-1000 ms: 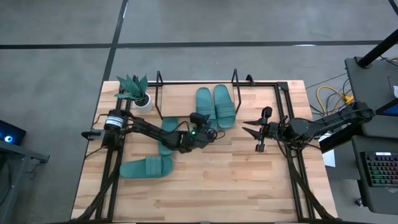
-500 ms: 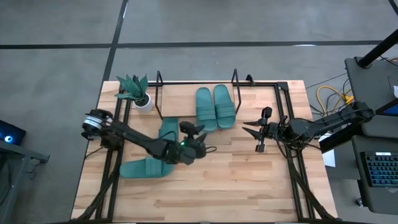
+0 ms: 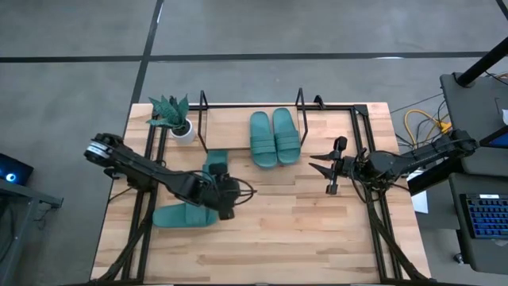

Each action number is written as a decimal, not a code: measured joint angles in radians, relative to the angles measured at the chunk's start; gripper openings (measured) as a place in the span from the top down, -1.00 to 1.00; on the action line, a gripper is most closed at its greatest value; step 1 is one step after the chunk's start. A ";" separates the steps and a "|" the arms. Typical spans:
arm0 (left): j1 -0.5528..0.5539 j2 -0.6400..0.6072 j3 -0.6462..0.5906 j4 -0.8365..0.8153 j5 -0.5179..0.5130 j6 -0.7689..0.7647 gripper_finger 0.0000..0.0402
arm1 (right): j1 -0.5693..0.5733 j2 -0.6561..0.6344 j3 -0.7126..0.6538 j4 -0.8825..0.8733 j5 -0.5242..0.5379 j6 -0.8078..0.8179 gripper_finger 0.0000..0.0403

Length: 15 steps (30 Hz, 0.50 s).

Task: Pick and place slides into the shelf
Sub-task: Put the slipper on the shelf

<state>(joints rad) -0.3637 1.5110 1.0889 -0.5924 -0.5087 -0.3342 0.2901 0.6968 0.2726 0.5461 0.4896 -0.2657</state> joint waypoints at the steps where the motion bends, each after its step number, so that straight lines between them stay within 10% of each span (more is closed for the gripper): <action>1: 0.000 -0.002 0.000 -0.019 0.012 -0.003 0.00 | 0.000 0.000 0.000 0.000 0.000 0.000 0.55; 15: -0.002 0.050 -0.075 -0.255 0.010 -0.086 0.00 | 0.000 0.000 0.000 -0.012 0.000 -0.008 0.62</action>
<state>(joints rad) -0.3656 1.5607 1.0142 -0.8473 -0.4991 -0.4203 0.2897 0.6968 0.2726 0.5339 0.4900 -0.2737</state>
